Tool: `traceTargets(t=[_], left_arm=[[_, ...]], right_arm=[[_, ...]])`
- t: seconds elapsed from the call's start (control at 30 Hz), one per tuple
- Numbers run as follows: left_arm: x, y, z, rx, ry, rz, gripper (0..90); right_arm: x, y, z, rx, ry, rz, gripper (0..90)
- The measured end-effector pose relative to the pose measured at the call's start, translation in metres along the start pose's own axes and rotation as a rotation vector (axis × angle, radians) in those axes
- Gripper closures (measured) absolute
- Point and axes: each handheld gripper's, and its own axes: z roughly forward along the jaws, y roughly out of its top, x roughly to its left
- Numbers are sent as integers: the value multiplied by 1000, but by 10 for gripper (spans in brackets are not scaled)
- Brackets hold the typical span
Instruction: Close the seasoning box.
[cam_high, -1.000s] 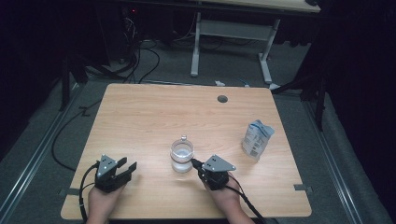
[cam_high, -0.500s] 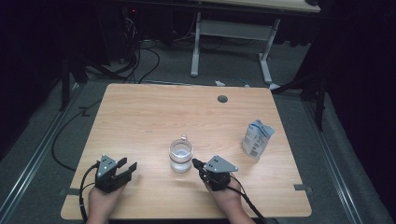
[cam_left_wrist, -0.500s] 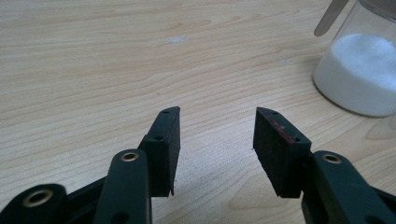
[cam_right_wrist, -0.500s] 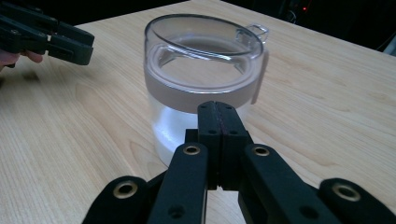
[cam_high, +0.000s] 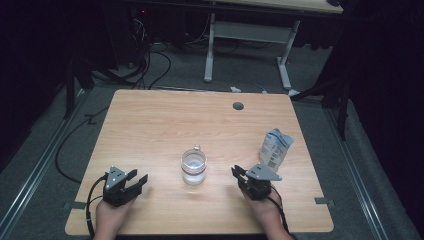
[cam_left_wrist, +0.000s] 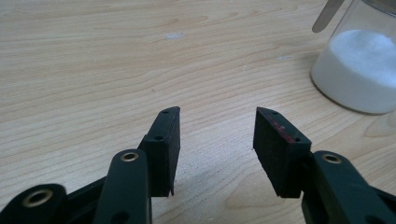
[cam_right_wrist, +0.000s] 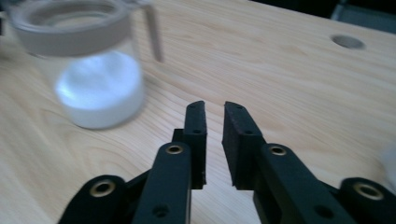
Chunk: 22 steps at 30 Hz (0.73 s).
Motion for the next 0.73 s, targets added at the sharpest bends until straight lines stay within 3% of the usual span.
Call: traceTargets(t=[0.27,0.37,0.5,0.73], left_arm=[[-2,-1,-1,2,1,-7,513],[-6,0,-2,-2,-5,1,510],[-11,0,-3,6,1,33,506],[-11,1,-8,-2,15,30,504]], right_arm=[[-57,-36,-45,-23,-135,117,681],[-72,-46,-62,-34,-167,168,661],[-74,-48,-67,-39,-177,157,645],[-67,-46,-60,-37,-153,138,643]])
